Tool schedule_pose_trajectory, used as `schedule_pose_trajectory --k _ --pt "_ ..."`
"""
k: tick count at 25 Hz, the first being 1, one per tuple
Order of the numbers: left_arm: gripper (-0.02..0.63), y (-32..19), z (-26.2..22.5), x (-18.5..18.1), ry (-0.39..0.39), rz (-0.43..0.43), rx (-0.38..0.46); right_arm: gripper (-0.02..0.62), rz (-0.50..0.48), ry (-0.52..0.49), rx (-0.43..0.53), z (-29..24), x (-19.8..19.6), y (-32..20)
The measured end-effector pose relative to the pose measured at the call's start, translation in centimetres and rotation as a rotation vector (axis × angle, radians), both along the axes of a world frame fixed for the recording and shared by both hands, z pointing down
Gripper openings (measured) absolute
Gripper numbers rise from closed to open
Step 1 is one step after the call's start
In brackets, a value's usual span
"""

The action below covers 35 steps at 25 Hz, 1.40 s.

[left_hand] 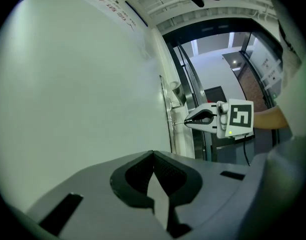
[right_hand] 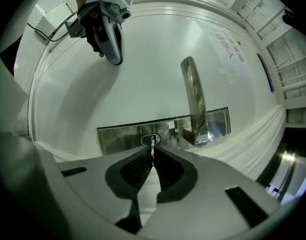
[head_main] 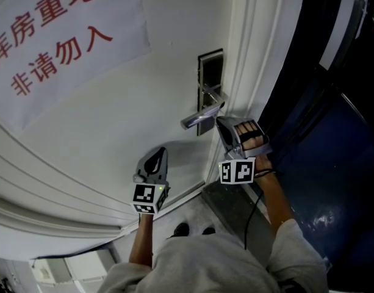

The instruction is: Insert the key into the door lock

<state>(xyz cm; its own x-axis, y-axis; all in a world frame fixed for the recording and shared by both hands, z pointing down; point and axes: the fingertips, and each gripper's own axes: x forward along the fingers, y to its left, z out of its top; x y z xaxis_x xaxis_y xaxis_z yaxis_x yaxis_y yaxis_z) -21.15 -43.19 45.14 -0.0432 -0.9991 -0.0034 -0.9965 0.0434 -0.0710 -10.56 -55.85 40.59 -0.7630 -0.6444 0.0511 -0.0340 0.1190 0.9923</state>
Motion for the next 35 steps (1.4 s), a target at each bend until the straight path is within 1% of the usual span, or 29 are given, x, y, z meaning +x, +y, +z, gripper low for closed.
schedule_pose_trajectory --k 3,6,9,17,23,32,35 --pt "0.018 -0.2 -0.1 0.0 0.000 0.004 0.002 0.029 0.005 0.017 0.003 -0.3 -0.2 0.0" --pt "0.017 -0.4 -0.2 0.1 -0.003 0.012 0.005 0.029 0.015 0.050 0.028 -0.3 -0.6 -0.1" --pt "0.017 -0.5 -0.3 0.2 -0.004 0.016 0.005 0.029 0.018 0.061 0.040 -0.2 -1.0 -0.5" --pt "0.018 -0.4 0.0 -0.3 0.001 0.012 -0.003 0.029 0.018 0.037 0.058 0.0 -1.9 -1.1" --pt "0.018 -0.3 0.3 -0.5 0.007 0.013 -0.006 0.029 0.034 0.037 0.061 0.0 -2.6 -1.5" --pt "0.018 -0.2 0.4 -0.8 0.004 0.012 -0.009 0.029 0.027 0.026 0.067 0.0 -2.7 -1.6" --pt "0.017 -0.3 0.2 -0.7 0.002 0.017 -0.005 0.034 0.013 0.056 0.036 0.5 -2.7 -1.5"
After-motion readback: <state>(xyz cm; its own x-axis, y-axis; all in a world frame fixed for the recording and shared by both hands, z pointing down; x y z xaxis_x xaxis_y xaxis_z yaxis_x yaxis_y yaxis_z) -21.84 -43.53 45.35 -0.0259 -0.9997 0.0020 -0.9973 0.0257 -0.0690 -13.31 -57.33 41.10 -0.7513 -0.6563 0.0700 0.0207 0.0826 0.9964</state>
